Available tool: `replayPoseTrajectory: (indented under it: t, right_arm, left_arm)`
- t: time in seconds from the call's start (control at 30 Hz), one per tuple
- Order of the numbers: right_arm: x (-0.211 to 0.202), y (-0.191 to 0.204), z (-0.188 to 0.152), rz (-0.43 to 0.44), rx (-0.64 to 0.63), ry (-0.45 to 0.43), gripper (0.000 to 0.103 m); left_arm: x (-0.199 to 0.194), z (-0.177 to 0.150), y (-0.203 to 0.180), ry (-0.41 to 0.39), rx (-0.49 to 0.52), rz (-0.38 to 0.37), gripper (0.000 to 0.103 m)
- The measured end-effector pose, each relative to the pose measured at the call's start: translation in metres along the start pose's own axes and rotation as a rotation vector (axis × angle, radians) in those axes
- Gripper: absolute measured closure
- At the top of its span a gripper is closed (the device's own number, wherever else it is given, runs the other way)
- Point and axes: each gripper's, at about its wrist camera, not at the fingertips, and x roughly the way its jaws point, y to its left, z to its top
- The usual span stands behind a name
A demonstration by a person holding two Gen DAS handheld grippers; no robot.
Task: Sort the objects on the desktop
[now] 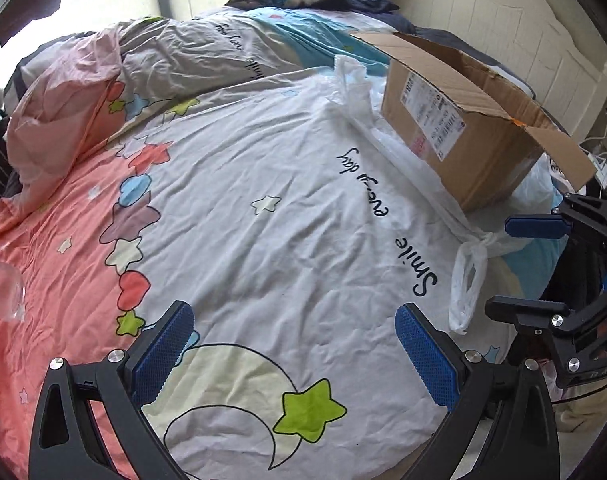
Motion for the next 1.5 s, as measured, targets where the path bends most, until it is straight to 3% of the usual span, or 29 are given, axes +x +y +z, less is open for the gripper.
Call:
replayPoseTrajectory:
  t: [0.17, 0.4, 0.6, 0.77, 0.9, 1.0, 1.5]
  right_arm:
    - [0.009, 0.020, 0.017, 0.004, 0.013, -0.054, 0.032]
    - [0.033, 0.052, 0.040, 0.034, 0.051, -0.117, 0.032]
    - [0.046, 0.073, 0.049, 0.048, 0.107, -0.210, 0.032]
    - [0.041, 0.083, 0.046, 0.028, 0.168, -0.363, 0.032]
    - [0.040, 0.086, 0.044, 0.000, 0.201, -0.432, 0.032]
    - [0.044, 0.087, 0.044, -0.026, 0.212, -0.447, 0.024]
    - [0.055, 0.081, 0.049, -0.011, 0.234, -0.417, 0.023]
  left_arm:
    - [-0.019, -0.012, 0.031, -0.054, -0.079, 0.085, 0.000]
    - [-0.026, -0.040, 0.073, -0.068, -0.187, 0.175, 0.000]
    - [-0.027, -0.063, 0.102, -0.123, -0.346, 0.181, 0.000]
    - [-0.029, -0.081, 0.126, -0.171, -0.481, 0.184, 0.000]
    - [-0.029, -0.094, 0.142, -0.208, -0.575, 0.193, 0.000]
    - [-0.023, -0.096, 0.139, -0.206, -0.579, 0.243, 0.000]
    - [-0.005, -0.084, 0.124, -0.177, -0.495, 0.306, 0.000]
